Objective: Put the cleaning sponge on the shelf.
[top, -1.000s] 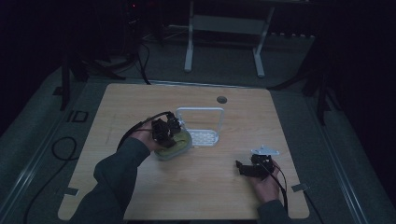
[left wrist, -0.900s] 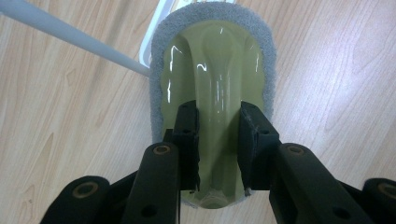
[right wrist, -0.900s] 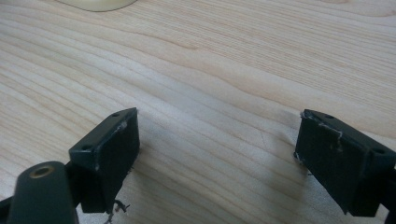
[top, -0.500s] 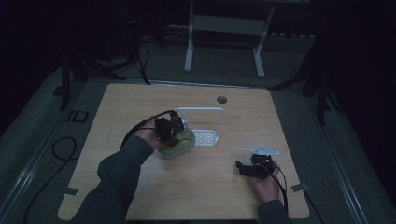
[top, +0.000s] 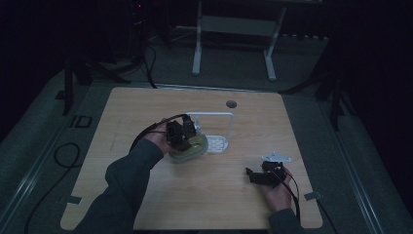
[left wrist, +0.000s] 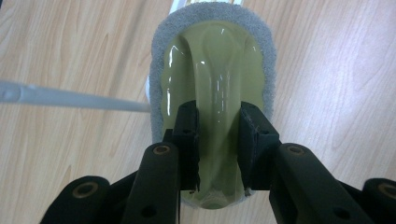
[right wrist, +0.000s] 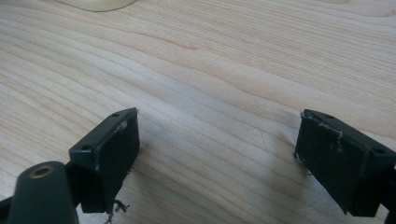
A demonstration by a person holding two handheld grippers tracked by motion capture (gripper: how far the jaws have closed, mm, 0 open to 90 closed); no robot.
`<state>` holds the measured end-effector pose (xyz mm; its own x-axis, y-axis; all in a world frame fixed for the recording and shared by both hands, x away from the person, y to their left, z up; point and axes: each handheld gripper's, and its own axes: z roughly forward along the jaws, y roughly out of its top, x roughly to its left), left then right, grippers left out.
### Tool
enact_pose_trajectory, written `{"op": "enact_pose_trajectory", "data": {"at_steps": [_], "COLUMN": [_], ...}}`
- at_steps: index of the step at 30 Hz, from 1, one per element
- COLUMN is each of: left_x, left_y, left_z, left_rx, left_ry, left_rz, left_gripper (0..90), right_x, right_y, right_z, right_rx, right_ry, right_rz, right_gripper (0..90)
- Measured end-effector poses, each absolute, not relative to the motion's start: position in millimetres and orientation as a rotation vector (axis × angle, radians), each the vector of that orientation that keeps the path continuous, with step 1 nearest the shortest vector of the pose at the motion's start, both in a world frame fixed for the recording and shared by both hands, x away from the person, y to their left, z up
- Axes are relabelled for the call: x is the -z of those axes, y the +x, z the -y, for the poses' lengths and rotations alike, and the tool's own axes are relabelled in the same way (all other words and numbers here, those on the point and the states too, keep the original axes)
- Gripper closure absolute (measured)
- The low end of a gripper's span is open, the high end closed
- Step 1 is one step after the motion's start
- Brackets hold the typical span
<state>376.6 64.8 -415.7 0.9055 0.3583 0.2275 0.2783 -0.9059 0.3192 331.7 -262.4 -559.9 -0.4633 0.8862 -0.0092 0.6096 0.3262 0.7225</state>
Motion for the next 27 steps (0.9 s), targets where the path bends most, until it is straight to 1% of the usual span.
{"op": "enact_pose_trajectory", "data": {"at_steps": [6,17,27], "left_x": [416,412,415], "left_y": [380,382,385], "left_z": [-61,-50,-46], "left_rx": [-0.412,-0.445,-0.447], "left_ry": [2.804,2.816,2.822], "left_rz": [-0.468,-0.398,-0.346], "left_gripper": [71.4,71.4,71.3], "right_x": [560,560,560], "right_y": [332,332,332], "right_z": [262,262,262], "right_rx": [-0.930,-0.929,-0.930], "right_ry": [1.322,1.322,1.322], "right_rz": [-2.193,-2.193,-2.193], "right_gripper": [13.3,13.3,13.3]}}
